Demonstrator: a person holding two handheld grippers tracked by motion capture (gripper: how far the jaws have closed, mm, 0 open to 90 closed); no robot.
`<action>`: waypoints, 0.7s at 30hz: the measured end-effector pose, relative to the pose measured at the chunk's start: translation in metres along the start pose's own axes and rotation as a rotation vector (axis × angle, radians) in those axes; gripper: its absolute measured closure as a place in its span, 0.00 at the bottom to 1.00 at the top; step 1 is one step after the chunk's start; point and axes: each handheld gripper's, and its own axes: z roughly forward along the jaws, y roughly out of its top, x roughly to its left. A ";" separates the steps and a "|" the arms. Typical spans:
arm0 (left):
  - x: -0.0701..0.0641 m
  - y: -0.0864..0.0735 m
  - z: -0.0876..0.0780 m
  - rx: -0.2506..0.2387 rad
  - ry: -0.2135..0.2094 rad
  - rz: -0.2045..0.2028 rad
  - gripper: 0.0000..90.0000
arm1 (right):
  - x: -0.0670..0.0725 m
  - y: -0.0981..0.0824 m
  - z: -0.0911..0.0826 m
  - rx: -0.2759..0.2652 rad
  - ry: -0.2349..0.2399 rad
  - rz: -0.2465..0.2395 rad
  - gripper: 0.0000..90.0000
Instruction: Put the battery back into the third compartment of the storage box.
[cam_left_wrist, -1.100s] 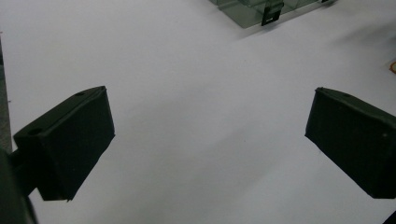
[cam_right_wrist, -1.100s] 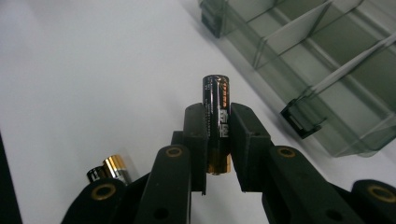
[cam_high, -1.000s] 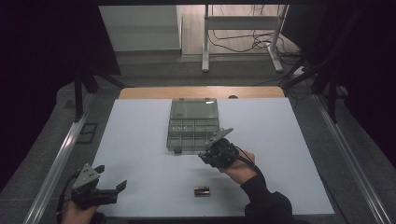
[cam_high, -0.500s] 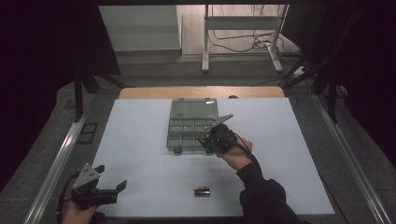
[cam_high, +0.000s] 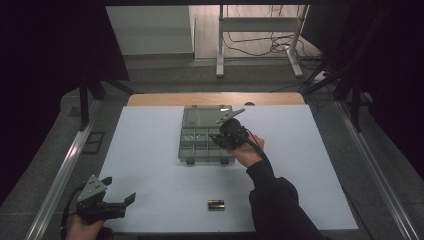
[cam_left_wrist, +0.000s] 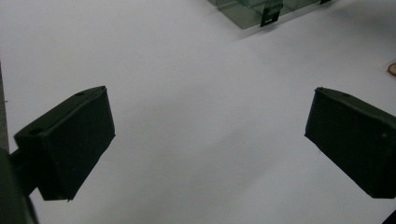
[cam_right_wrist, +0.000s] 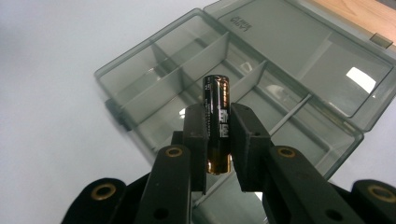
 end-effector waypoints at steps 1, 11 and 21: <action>0.000 0.000 0.000 0.000 0.000 0.000 0.02 | -0.001 0.001 0.002 0.000 -0.002 0.005 0.85; 0.000 0.000 0.000 0.001 0.001 0.006 0.02 | -0.018 0.010 0.020 0.004 -0.041 0.052 0.85; -0.001 0.000 0.001 0.002 -0.001 0.012 0.02 | -0.027 0.014 0.042 0.017 -0.062 0.093 0.85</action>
